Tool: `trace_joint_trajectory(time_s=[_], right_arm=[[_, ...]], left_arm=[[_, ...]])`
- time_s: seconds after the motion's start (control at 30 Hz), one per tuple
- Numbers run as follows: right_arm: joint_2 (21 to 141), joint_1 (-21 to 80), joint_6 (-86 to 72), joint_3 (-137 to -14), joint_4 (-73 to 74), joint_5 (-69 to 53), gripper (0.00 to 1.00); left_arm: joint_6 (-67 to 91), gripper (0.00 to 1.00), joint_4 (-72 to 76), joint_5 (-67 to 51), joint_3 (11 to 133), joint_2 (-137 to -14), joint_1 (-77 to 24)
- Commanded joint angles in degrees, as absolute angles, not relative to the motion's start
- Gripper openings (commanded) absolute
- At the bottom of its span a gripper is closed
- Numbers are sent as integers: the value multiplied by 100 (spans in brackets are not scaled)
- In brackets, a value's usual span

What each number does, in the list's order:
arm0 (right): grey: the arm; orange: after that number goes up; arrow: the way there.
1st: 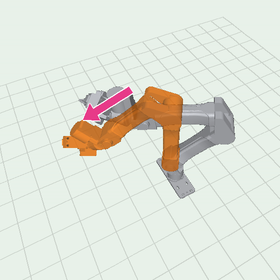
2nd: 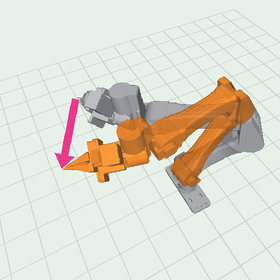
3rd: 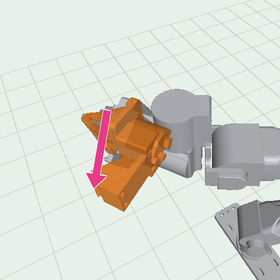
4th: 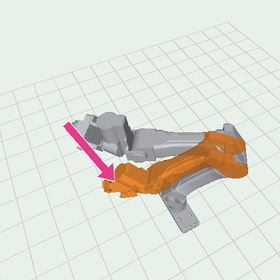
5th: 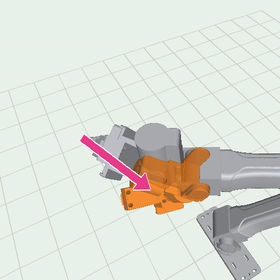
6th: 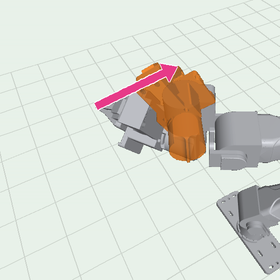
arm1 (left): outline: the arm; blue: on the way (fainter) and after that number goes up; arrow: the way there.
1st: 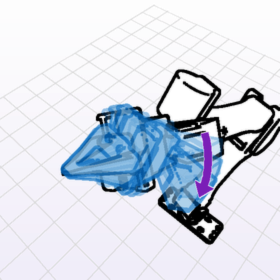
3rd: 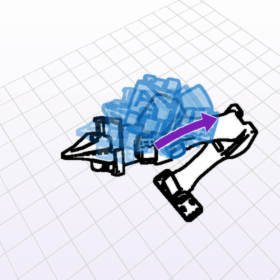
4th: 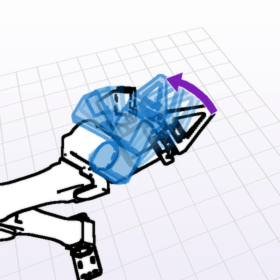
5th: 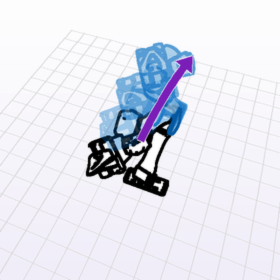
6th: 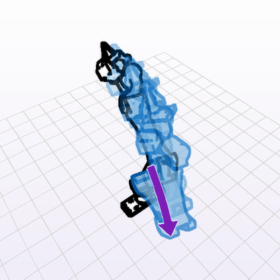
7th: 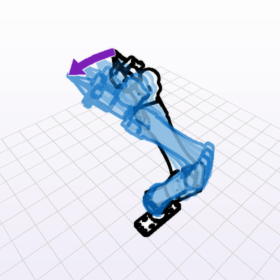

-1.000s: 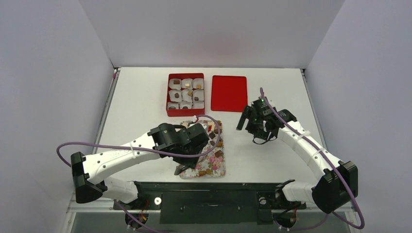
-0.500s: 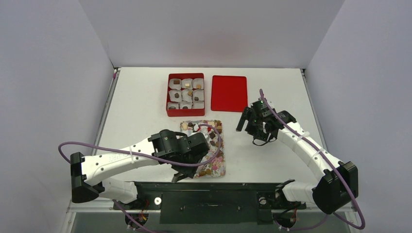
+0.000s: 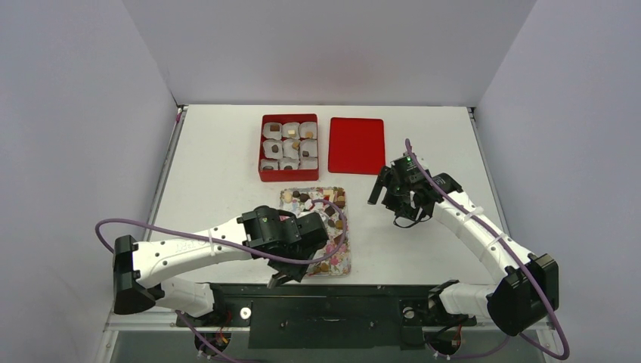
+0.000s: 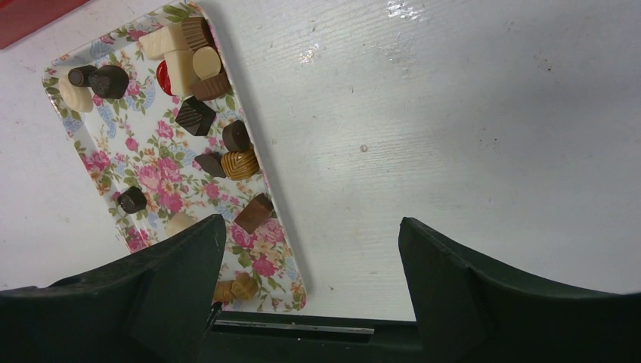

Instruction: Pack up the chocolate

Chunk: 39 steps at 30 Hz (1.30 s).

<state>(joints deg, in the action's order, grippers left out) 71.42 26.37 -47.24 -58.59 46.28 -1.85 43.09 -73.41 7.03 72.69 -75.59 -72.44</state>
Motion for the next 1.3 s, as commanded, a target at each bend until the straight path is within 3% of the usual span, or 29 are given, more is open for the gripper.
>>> trace_joint_trajectory(time_s=[0.0, 1.27], right_arm=[[6975, 2694, -4769, -5836, 4486, -26, 80], [7080, 2691, -4693, -5971, 4537, -44, 80]], left_arm=[[4327, 38, -7108, 705, 7217, -7616, -7278], [4145, 38, -7103, 968, 7316, -8103, -6961]])
